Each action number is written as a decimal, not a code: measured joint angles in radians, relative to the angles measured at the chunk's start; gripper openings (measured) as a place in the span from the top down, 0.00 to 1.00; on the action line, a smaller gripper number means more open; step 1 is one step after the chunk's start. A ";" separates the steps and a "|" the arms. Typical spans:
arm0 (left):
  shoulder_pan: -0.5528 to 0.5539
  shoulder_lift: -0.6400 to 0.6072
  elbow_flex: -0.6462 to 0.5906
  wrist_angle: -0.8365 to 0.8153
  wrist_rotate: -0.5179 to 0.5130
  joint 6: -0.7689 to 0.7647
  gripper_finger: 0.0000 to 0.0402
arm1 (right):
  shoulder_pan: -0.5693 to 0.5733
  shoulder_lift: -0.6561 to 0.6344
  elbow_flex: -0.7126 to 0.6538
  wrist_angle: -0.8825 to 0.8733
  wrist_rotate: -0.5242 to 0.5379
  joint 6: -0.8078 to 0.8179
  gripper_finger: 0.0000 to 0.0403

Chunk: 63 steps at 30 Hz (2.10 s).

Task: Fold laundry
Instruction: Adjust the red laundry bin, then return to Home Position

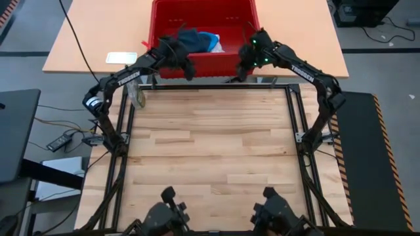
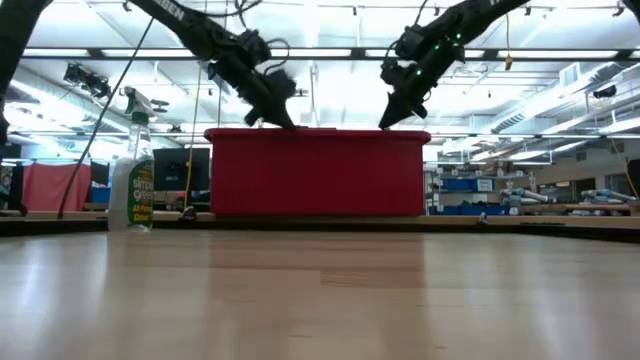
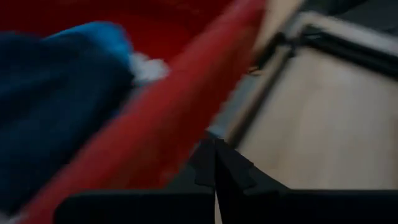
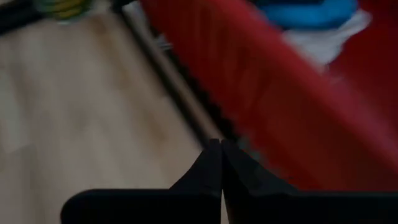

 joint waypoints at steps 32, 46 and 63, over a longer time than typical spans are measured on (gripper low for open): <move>-0.564 -0.603 -0.616 0.405 -0.019 -0.294 1.00 | 0.443 -0.592 -0.485 0.453 -0.126 0.258 1.00; -0.611 -0.883 -1.077 0.791 -0.116 -0.458 1.00 | 0.598 -0.931 -0.918 0.675 0.134 0.382 1.00; -0.632 -0.888 -1.124 0.730 -0.113 -0.322 1.00 | 0.652 -1.222 -1.297 0.794 0.290 0.437 1.00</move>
